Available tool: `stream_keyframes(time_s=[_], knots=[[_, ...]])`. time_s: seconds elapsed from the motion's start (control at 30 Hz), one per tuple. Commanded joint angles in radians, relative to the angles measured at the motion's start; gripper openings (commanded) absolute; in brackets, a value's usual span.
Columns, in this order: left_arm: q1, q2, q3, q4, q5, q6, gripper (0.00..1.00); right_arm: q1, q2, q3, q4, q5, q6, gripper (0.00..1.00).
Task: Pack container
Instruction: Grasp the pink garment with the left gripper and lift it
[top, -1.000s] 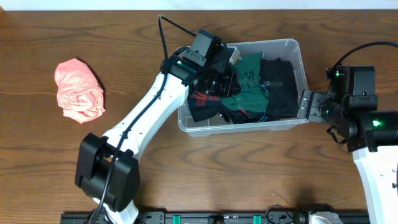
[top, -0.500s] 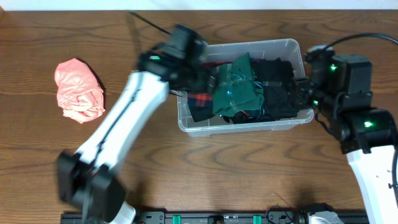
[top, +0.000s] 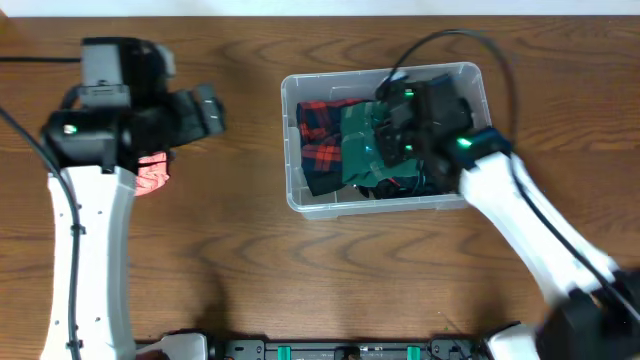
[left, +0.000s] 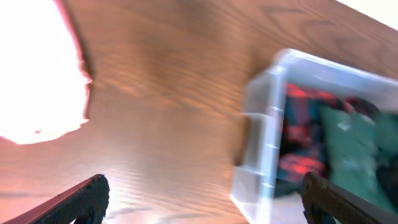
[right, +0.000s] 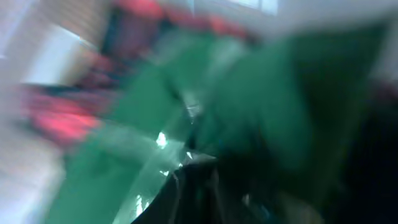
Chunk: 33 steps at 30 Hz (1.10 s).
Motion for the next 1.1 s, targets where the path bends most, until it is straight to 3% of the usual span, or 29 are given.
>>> stream_keyframes(time_s=[0.0, 0.2, 0.4, 0.47, 0.57, 0.63, 0.83, 1.07], knots=[[0.073, 0.005, -0.032, -0.008, -0.016, 0.015, 0.98, -0.007, 0.148, -0.001, -0.010, 0.082, 0.061, 0.14], [0.183, 0.005, -0.034, -0.025, -0.016, 0.034, 0.98, -0.011, 0.281, -0.001, -0.043, 0.063, 0.071, 0.14], [0.280, 0.006, -0.034, -0.028, -0.009, 0.079, 0.98, -0.008, 0.152, 0.030, -0.129, 0.056, 0.070, 0.19], [0.311, 0.014, -0.034, -0.011, -0.008, 0.096, 0.98, -0.010, 0.055, 0.050, -0.153, 0.059, 0.066, 0.32], [0.365, 0.046, -0.034, 0.019, -0.008, 0.119, 0.98, -0.018, -0.094, 0.081, -0.166, 0.088, 0.057, 0.64], [0.410, 0.087, -0.034, 0.039, -0.005, 0.120, 0.98, -0.023, -0.195, 0.090, -0.169, 0.104, 0.047, 0.74], [0.539, 0.307, -0.034, 0.163, 0.050, 0.153, 0.98, -0.052, -0.413, 0.090, -0.240, 0.115, 0.048, 0.77], [0.613, 0.583, 0.003, 0.272, 0.232, 0.259, 0.98, -0.079, -0.484, 0.090, -0.379, 0.229, 0.048, 0.78]])
